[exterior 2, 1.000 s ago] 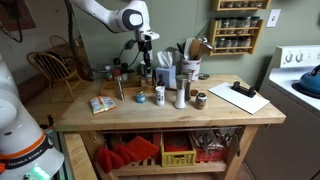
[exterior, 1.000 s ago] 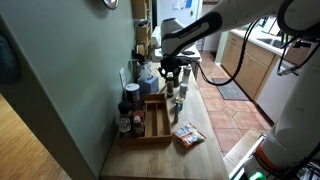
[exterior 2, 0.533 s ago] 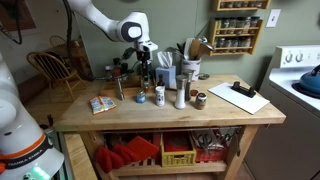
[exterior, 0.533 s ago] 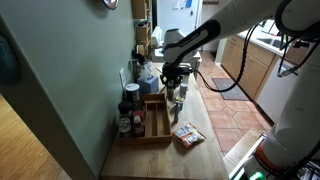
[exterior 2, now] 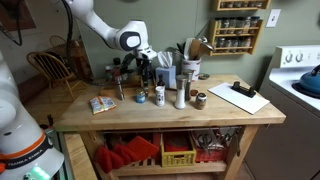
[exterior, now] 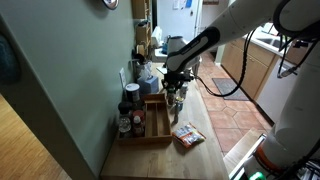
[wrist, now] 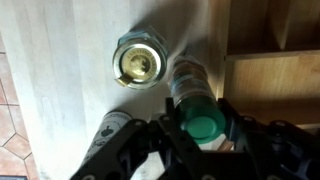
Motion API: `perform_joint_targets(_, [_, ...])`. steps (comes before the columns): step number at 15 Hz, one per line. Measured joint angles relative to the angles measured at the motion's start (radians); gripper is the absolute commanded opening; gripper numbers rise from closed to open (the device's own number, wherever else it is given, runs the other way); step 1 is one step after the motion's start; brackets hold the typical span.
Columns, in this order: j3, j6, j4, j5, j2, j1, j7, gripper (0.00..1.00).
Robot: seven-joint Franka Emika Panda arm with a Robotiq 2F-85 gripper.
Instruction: Take the spice bottle off of the spice tray
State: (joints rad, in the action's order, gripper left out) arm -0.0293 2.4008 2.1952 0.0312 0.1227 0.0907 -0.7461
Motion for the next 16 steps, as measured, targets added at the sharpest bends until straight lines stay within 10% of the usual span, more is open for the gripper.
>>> perform_joint_targets(1, [0.000, 0.013, 0.008, 0.000, 0.000, 0.000, 0.000, 0.70])
perform_joint_targets(6, [0.000, 0.055, 0.019, 0.000, -0.001, 0.000, 0.000, 0.99])
perform_joint_targets(16, [-0.016, -0.008, 0.069, -0.004, -0.141, 0.002, 0.274, 1.00])
